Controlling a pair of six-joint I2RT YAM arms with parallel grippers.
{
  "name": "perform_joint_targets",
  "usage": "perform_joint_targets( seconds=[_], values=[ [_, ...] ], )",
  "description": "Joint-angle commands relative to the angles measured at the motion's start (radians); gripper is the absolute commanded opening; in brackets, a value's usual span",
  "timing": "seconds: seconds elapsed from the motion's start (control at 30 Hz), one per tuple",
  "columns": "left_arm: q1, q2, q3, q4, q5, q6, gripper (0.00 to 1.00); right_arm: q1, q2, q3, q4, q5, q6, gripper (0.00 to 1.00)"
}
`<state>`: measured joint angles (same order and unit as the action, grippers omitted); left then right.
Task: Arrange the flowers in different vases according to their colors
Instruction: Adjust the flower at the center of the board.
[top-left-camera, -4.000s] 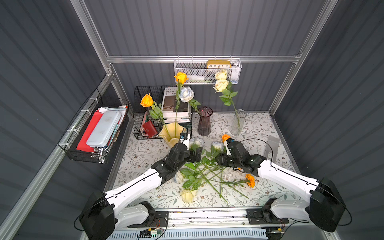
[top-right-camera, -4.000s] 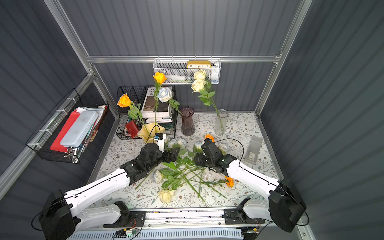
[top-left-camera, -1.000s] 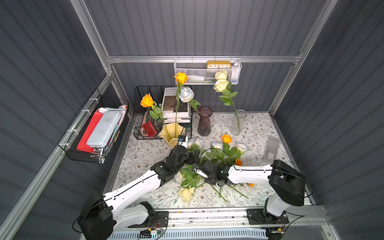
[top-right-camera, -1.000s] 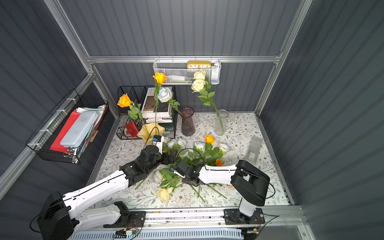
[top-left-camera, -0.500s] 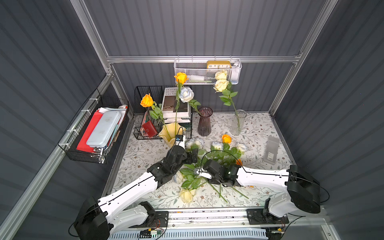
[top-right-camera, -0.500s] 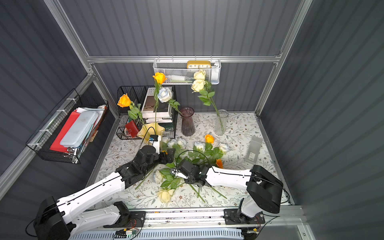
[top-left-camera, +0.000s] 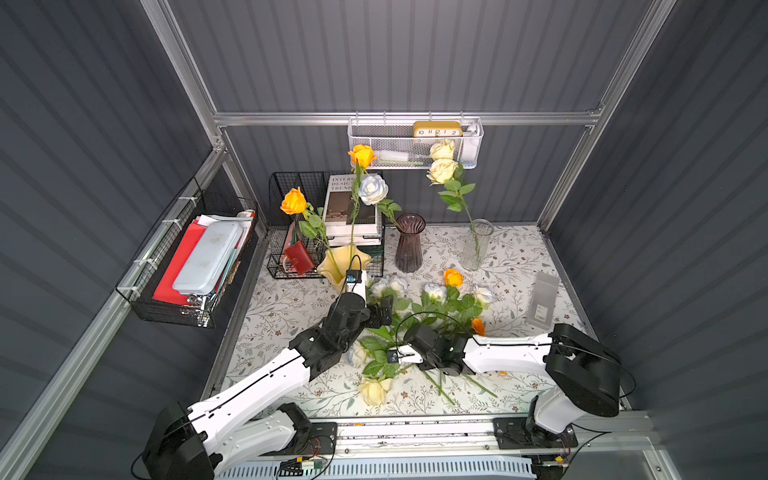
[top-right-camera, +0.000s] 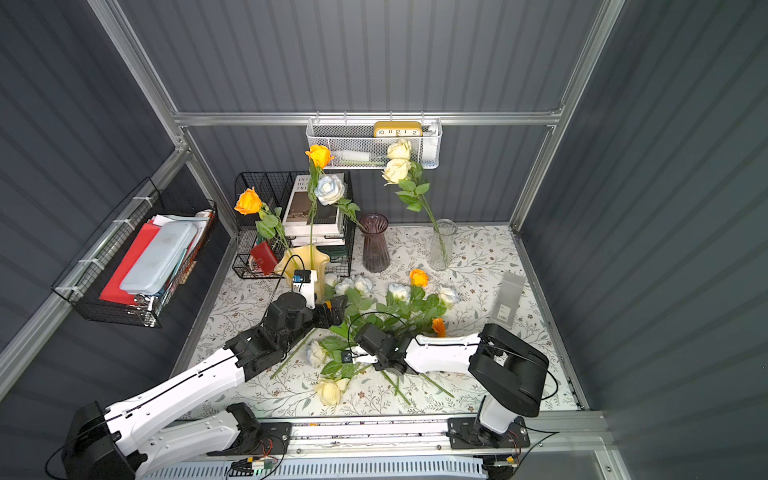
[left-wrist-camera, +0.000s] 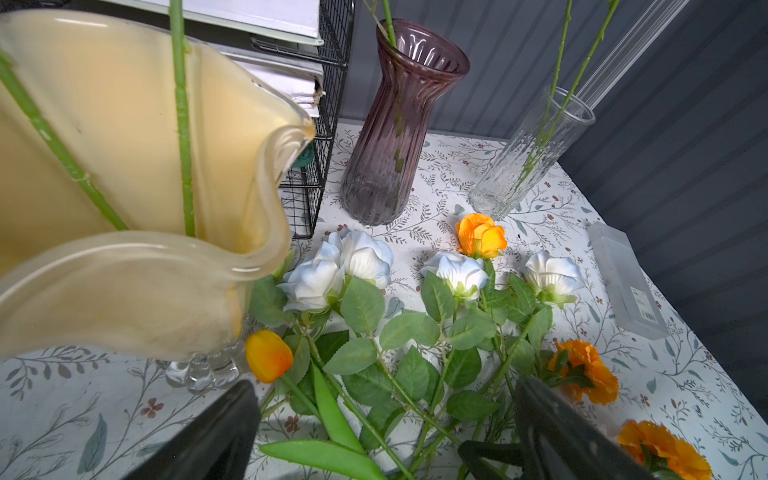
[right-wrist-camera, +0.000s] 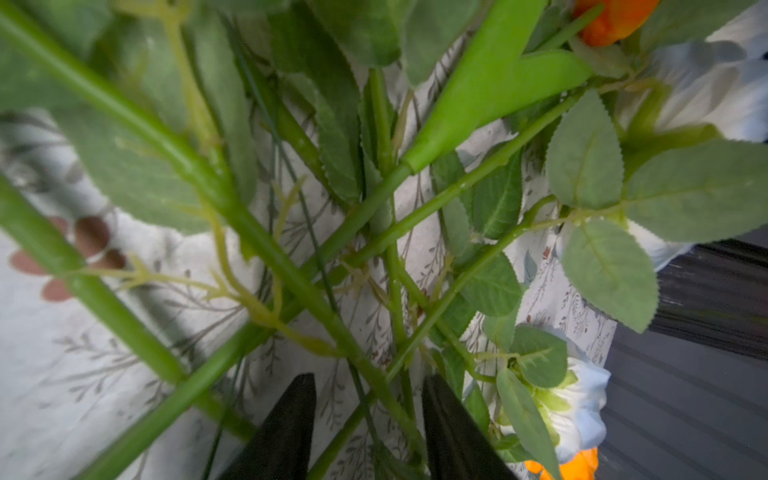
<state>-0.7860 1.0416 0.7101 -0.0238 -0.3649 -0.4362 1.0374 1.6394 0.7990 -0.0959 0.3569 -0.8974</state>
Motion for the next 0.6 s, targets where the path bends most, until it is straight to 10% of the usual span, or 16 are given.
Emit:
perform_joint_targets(
  seconds=[0.0, 0.17, 0.57],
  values=[
    [-0.004, -0.009, -0.015, -0.006, -0.016, -0.006, 0.99, -0.004, 0.036, 0.021, 0.016, -0.011, -0.026, 0.42],
    [-0.003, -0.012, -0.015, -0.01, -0.022, -0.004, 0.99, -0.005, 0.062, 0.01, 0.056, 0.01, -0.023, 0.23],
    [-0.003, 0.008, -0.002, -0.016, -0.024, -0.003, 0.99, -0.011, -0.075, 0.002, 0.036, 0.044, -0.022, 0.12]
  ],
)
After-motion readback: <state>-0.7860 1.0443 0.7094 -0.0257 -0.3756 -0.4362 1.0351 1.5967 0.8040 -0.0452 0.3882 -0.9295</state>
